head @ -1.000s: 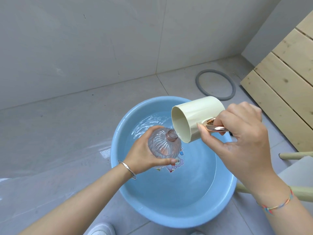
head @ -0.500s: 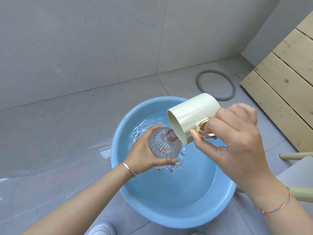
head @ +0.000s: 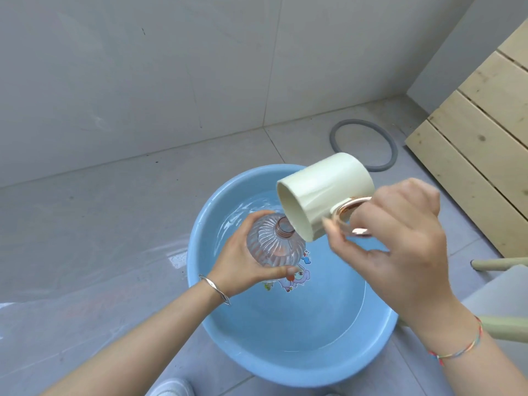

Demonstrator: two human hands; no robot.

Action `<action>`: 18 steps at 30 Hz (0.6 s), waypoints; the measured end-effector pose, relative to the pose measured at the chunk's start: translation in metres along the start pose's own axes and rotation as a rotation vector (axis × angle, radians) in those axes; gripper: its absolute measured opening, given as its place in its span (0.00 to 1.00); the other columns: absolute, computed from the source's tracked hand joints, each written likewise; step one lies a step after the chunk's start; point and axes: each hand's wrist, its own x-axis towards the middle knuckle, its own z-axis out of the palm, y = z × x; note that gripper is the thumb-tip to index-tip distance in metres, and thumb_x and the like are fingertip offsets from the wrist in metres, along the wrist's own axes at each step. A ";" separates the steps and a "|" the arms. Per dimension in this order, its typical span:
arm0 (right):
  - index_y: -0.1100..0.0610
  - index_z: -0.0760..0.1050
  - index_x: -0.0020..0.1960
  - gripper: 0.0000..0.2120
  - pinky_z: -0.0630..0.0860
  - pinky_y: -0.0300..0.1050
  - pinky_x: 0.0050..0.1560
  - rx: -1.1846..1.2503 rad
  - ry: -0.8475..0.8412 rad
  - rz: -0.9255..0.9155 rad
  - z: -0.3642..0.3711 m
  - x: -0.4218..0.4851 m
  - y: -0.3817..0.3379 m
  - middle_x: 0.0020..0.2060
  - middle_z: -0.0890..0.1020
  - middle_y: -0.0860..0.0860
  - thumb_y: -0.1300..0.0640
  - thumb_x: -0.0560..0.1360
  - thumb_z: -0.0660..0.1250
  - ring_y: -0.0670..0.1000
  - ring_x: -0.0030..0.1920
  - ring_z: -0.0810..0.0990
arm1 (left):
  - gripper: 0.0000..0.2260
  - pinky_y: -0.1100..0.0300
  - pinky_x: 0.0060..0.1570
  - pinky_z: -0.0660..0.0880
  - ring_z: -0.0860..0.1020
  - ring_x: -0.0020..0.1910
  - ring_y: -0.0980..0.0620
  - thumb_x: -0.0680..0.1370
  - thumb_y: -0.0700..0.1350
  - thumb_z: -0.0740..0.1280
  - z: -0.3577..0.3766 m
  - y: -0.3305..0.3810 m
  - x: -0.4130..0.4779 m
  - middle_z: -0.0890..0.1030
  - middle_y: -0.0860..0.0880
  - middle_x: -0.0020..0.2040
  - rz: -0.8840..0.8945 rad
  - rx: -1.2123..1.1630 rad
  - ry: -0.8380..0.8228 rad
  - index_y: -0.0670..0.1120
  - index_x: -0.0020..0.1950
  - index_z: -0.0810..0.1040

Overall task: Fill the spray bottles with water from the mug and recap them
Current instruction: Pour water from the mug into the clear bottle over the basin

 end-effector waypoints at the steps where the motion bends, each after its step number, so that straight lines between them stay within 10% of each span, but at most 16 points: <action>1: 0.58 0.68 0.31 0.16 0.59 0.44 0.45 0.025 0.011 0.125 0.001 -0.004 0.004 0.29 0.65 0.46 0.57 0.73 0.70 0.49 0.36 0.61 | 0.38 0.69 0.60 0.69 0.76 0.60 0.61 0.58 0.55 0.83 0.000 -0.001 0.000 0.78 0.63 0.58 0.007 -0.004 0.005 0.56 0.64 0.70; 6: 0.52 0.62 0.32 0.16 0.58 0.44 0.40 0.075 -0.123 0.596 0.021 -0.038 0.037 0.28 0.66 0.44 0.54 0.70 0.68 0.48 0.35 0.63 | 0.38 0.61 0.64 0.70 0.76 0.61 0.57 0.57 0.56 0.81 -0.002 -0.004 -0.001 0.77 0.60 0.59 0.018 -0.017 0.033 0.57 0.64 0.69; 18: 0.51 0.62 0.32 0.14 0.53 0.45 0.39 0.053 -0.415 0.670 0.054 -0.112 0.060 0.28 0.66 0.45 0.55 0.67 0.68 0.54 0.34 0.67 | 0.40 0.69 0.60 0.70 0.77 0.59 0.60 0.57 0.49 0.84 -0.001 -0.008 -0.002 0.77 0.64 0.57 0.028 0.011 0.032 0.53 0.64 0.68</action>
